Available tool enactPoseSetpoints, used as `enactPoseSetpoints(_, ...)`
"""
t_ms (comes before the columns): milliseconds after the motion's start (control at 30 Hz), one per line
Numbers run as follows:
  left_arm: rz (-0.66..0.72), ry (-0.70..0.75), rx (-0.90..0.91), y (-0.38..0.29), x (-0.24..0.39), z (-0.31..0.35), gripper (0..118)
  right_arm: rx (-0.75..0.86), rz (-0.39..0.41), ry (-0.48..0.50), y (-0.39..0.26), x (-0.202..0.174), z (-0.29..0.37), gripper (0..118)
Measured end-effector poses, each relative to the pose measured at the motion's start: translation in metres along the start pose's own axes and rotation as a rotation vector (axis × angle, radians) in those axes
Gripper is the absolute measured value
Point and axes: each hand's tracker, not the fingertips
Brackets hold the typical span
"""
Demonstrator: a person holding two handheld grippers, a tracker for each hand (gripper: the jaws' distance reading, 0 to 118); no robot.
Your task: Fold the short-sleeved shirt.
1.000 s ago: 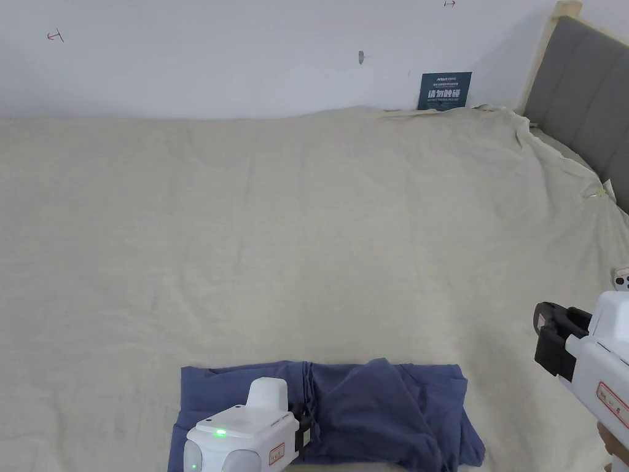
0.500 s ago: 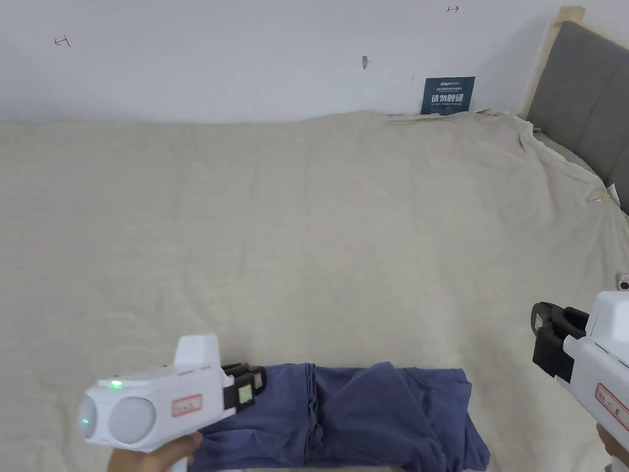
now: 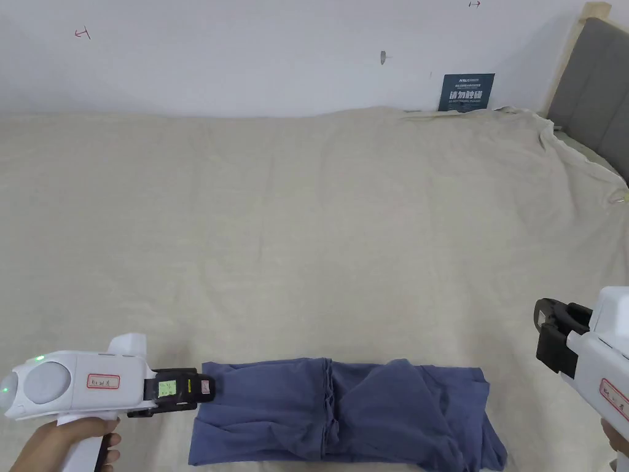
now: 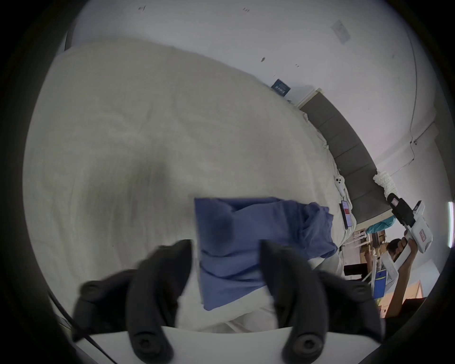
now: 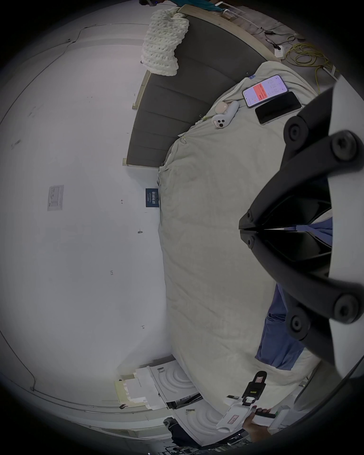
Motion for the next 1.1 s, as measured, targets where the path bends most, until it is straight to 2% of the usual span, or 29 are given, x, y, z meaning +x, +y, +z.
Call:
enactPoseSetpoints(33,-0.002,0.002,-0.007,-0.002,-0.002,-0.005,88,-0.002,0.003,0.000,0.000,-0.002,-0.001,0)
enactPoseSetpoints(300,0.016,-0.081,-0.041,-0.009,-0.009,-0.043,86,-0.021,0.004,0.014,-0.003,-0.006,-0.007,0)
enactPoseSetpoints(367,0.033,-0.096,-0.059,-0.008,-0.009,-0.050,76,-0.023,0.002,0.015,-0.004,-0.006,-0.007,0)
enactPoseSetpoints(433,0.040,-0.106,-0.059,-0.008,-0.009,-0.055,52,-0.024,0.002,0.014,-0.004,-0.005,-0.007,0)
enactPoseSetpoints(500,0.019,-0.094,-0.059,-0.008,-0.007,-0.059,49,-0.026,-0.001,0.012,-0.005,-0.003,-0.008,0)
enactPoseSetpoints(600,0.016,-0.090,-0.057,-0.008,-0.008,-0.057,24,-0.026,-0.009,0.012,-0.006,-0.001,-0.008,0)
enactPoseSetpoints(667,0.037,-0.094,-0.061,-0.008,-0.010,-0.056,18,-0.025,-0.009,0.010,-0.006,-0.001,-0.008,0)
enactPoseSetpoints(900,-0.076,0.020,-0.025,-0.009,0.029,-0.035,8,-0.020,-0.009,0.016,-0.004,-0.002,-0.009,0)
enactPoseSetpoints(1033,-0.068,0.046,0.016,-0.005,0.028,-0.008,7,-0.013,-0.013,0.022,-0.003,-0.003,-0.007,0)
enactPoseSetpoints(1100,-0.016,0.020,0.045,-0.003,0.020,0.011,7,-0.011,-0.015,0.026,-0.002,-0.003,-0.007,0)
